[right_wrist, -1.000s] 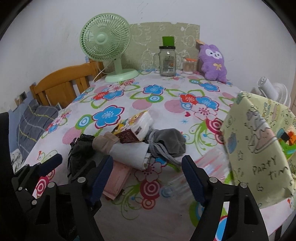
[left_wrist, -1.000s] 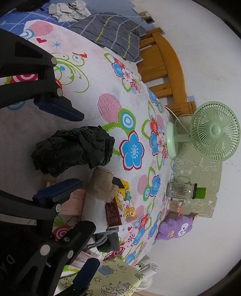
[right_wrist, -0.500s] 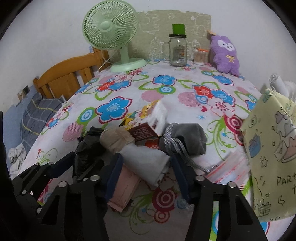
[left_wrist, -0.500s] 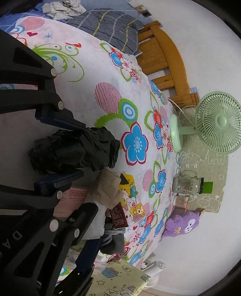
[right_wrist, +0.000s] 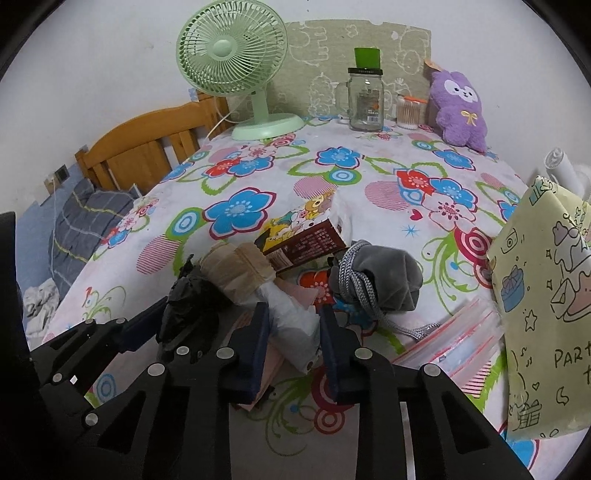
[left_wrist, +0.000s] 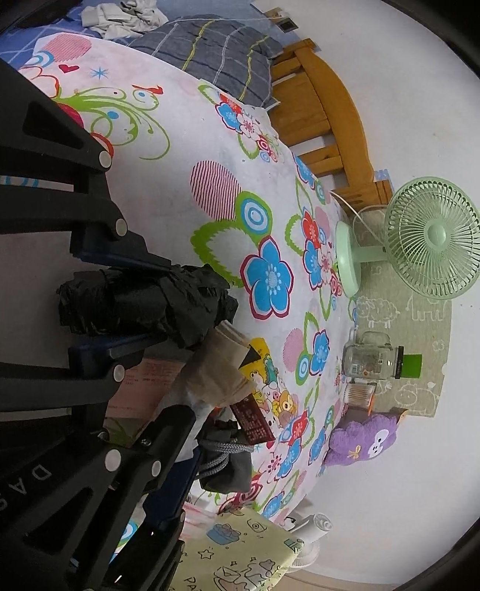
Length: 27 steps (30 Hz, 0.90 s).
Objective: Organize soft objects
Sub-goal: 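Grasp the black bundle with the left tool while the right tool grasps the beige sock, then lift the black bundle with the left tool while the right tool carries the sock toward the gift box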
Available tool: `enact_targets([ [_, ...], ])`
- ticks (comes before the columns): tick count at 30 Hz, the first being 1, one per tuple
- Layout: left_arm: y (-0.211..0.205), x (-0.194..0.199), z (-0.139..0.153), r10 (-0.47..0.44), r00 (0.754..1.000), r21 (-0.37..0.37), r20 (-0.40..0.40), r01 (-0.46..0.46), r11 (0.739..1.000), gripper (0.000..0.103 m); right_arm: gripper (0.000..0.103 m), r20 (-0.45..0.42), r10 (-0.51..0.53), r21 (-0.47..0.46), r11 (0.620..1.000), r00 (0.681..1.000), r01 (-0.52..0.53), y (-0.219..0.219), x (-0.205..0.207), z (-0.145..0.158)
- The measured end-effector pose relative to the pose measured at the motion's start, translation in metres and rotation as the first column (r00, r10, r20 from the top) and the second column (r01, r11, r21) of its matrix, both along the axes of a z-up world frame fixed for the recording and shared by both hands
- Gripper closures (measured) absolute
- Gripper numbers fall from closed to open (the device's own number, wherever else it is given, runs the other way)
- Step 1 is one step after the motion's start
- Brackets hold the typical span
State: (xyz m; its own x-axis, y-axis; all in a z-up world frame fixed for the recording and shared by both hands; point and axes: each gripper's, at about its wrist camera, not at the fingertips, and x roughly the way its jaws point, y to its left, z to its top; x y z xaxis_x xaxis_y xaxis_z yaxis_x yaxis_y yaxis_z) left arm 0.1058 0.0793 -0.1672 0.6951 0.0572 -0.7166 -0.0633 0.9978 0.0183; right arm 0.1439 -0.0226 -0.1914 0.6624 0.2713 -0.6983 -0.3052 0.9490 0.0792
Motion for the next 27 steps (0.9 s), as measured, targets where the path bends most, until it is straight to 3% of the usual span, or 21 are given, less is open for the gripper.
enact_targets([
  [3,-0.003,-0.003,0.003,0.002,1.000,0.004,0.010,-0.003,1.000,0.074,0.075,0.012,-0.002,0.001,1.000,1.000,0.002,-0.002,-0.003,0.004],
  [5,-0.005,-0.006,0.007,0.001,1.000,0.006,0.015,-0.001,1.000,0.074,0.085,0.016,0.000,-0.003,1.000,1.000,0.000,-0.002,-0.006,0.006],
  [27,-0.027,-0.024,0.050,-0.013,0.995,0.026,0.099,0.010,1.000,0.074,0.087,0.080,-0.036,0.020,0.999,0.996,0.035,-0.026,-0.029,0.050],
])
